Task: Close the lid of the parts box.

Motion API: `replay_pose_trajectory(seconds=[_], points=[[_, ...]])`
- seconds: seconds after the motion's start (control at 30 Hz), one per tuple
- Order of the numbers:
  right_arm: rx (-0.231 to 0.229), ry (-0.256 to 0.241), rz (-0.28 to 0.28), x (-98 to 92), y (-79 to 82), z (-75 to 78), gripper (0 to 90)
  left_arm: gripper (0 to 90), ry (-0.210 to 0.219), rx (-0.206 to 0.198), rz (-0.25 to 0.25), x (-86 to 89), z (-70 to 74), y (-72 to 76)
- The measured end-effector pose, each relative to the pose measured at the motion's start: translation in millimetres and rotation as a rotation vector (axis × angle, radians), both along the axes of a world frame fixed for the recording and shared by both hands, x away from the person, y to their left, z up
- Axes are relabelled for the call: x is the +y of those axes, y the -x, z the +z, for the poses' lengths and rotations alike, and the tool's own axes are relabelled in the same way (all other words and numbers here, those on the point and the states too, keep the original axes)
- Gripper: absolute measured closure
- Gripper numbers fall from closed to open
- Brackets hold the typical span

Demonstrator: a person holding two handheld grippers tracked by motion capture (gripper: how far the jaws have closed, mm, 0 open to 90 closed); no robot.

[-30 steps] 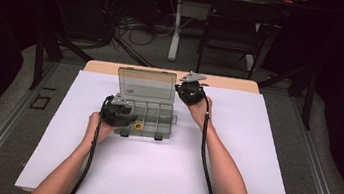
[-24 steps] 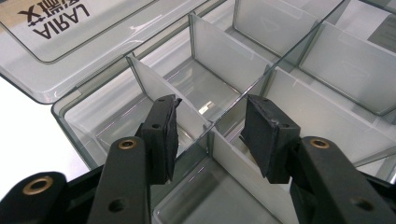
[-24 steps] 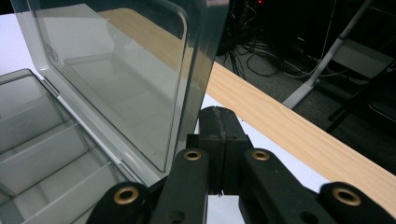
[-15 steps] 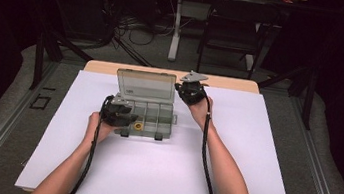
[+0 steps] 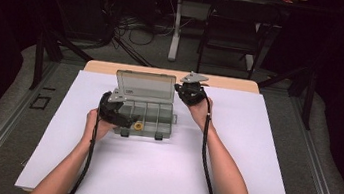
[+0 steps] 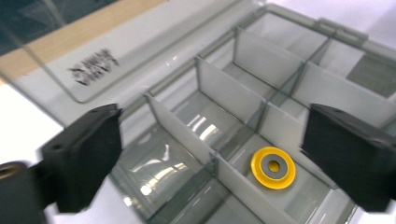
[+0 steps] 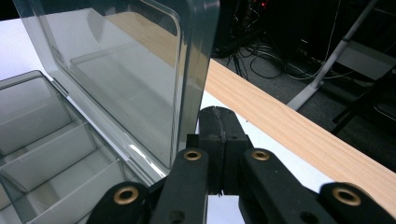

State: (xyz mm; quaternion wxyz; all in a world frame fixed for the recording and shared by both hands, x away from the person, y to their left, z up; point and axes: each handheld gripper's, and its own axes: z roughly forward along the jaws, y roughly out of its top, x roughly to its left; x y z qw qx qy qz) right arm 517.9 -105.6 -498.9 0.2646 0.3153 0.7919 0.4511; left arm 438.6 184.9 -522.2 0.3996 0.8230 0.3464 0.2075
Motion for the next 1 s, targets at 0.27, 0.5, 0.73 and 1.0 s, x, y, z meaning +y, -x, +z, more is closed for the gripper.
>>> replay_pose_trajectory(seconds=[0.27, 0.5, 0.73, 1.0], points=[[0.002, 0.004, 0.000, 0.2, -0.2, -1.2, 90.0, 0.1, 0.019, -0.048, 0.032, 11.9, 13.7, 0.4], [0.001, 0.006, -0.002, 0.6, 0.3, -0.9, 90.0, 0.0, 0.018, -0.070, 0.068, 26.2, 28.7, -11.2], [0.001, 0.008, -0.003, 0.9, 0.8, -0.7, 90.0, 0.0, 0.023, -0.086, 0.095, 36.5, 53.4, -27.5], [-0.001, 0.010, -0.006, 1.2, 1.7, -0.5, 90.0, 17.4, -0.020, -0.108, 0.092, 34.2, 73.2, -42.2]])
